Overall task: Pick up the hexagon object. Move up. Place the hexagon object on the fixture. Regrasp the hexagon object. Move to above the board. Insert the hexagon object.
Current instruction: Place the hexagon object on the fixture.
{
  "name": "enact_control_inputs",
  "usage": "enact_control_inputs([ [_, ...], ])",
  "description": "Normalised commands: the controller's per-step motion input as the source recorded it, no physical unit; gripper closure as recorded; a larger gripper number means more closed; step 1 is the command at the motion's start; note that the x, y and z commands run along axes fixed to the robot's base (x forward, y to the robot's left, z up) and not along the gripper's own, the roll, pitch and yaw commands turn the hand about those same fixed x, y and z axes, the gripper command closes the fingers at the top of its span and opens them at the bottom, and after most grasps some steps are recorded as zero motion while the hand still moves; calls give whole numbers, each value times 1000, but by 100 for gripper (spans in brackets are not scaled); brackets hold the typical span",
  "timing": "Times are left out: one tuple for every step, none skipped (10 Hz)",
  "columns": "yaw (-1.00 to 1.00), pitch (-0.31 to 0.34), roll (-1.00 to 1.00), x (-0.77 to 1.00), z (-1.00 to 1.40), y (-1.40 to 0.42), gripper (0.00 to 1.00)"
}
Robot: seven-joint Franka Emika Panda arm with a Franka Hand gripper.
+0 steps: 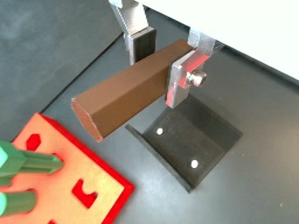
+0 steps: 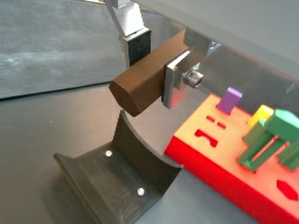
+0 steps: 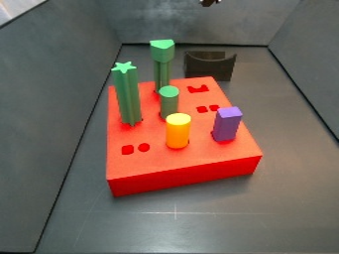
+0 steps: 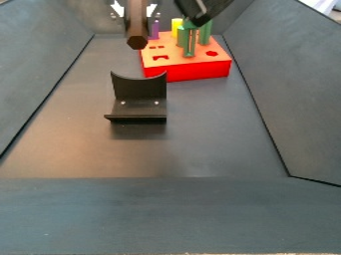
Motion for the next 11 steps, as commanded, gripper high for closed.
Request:
enact_control_inputs([
  [-98, 135, -301, 109, -10, 52, 100],
  [-100, 102, -219, 74, -1, 37, 100],
  [-129, 86, -1000, 99, -1000, 64, 100],
  [-135, 79, -1000, 105, -1000, 70, 100],
  [-141, 97, -1000, 117, -1000, 76, 100],
  [-145, 107, -1000, 124, -1000, 76, 100],
  [-163, 118, -1000, 135, -1000, 85, 100],
  [-176, 118, -1000, 139, -1000, 88, 100],
  [-193, 95, -863, 155, -1000, 97, 100],
  [-190, 82, -758, 161, -1000, 103, 100],
  [-175, 58, -556, 173, -1000, 112, 100],
])
